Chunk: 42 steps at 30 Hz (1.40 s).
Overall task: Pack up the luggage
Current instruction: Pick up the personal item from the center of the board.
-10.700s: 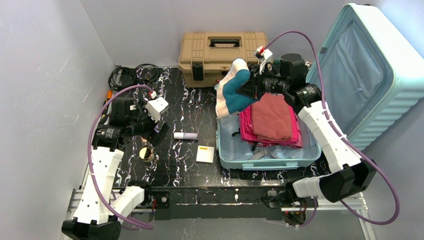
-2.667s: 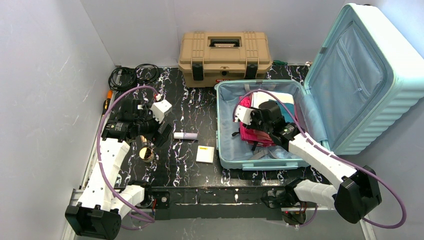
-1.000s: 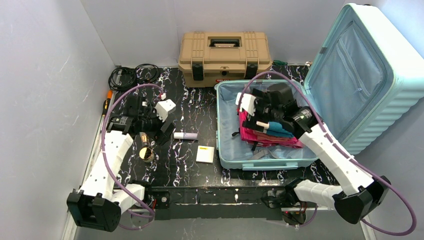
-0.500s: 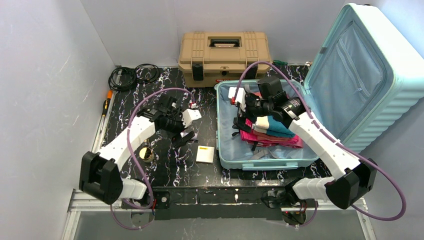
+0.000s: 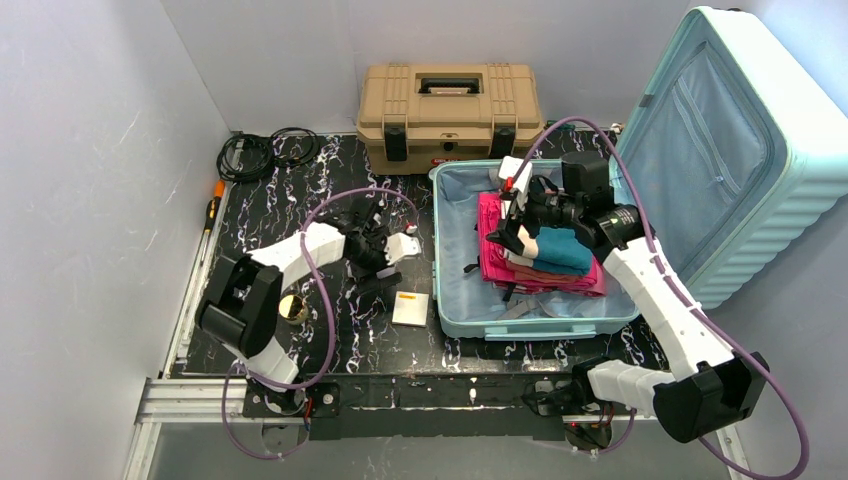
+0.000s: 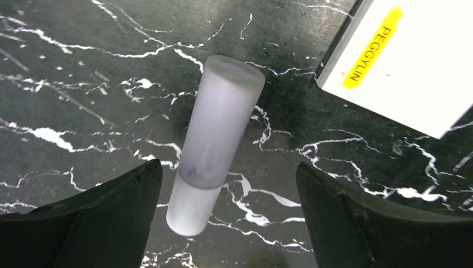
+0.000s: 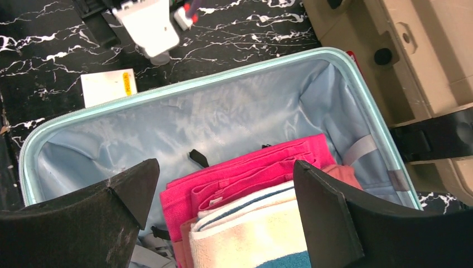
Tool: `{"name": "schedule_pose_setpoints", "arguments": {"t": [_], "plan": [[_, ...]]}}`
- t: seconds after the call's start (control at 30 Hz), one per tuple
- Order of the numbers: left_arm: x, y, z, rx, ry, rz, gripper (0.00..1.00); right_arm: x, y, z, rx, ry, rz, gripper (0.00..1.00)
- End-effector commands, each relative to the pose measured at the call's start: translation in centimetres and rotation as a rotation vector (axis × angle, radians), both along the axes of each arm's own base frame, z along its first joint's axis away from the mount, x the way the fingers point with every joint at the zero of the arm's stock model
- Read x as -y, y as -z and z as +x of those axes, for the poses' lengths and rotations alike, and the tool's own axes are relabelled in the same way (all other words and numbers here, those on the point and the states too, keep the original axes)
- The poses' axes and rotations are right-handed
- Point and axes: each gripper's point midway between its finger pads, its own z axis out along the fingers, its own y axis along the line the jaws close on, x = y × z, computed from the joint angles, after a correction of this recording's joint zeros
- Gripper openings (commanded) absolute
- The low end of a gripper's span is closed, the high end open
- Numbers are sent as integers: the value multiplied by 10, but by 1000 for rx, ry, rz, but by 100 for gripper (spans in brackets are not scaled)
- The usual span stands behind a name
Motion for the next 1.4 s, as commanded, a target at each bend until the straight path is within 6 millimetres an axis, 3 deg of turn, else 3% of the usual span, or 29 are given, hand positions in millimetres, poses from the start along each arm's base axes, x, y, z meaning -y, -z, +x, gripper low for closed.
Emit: {"name": "schedule_pose_setpoints", "arguments": {"t": [0.0, 0.07, 0.13, 0.23, 0.33, 0.5, 0.67, 0.77, 0.9, 1.03, 1.2, 1.37], "plan": [[-3, 20, 7, 45, 34, 89, 85, 3, -16, 1, 63, 4, 31, 98], [-3, 28, 10, 60, 36, 117, 77, 4, -16, 1, 63, 5, 30, 98], [-3, 36, 9, 51, 40, 140, 63, 6, -16, 1, 68, 12, 26, 98], [-4, 39, 10, 45, 20, 160, 29, 8, -14, 3, 71, 25, 17, 98], [-7, 34, 11, 44, -27, 179, 0, 10, -15, 4, 78, 36, 13, 98], [-16, 4, 15, 66, -147, 214, 0, 16, -20, 13, 97, 106, 16, 98], [-4, -62, 13, 50, -309, 117, 0, 39, -32, 46, 140, 330, 32, 98], [20, -113, 11, 7, -402, -26, 0, 57, -37, 65, 163, 464, 41, 98], [58, -180, 24, -32, -521, -215, 0, 83, -40, 85, 193, 624, 48, 98], [100, -216, 37, -76, -656, -345, 0, 114, -44, 100, 250, 798, 36, 98], [144, -208, 53, 14, -762, -339, 0, 136, -44, 108, 285, 909, 25, 98], [168, -168, 53, -44, -910, -283, 0, 137, -39, 108, 282, 908, 18, 98]]}}
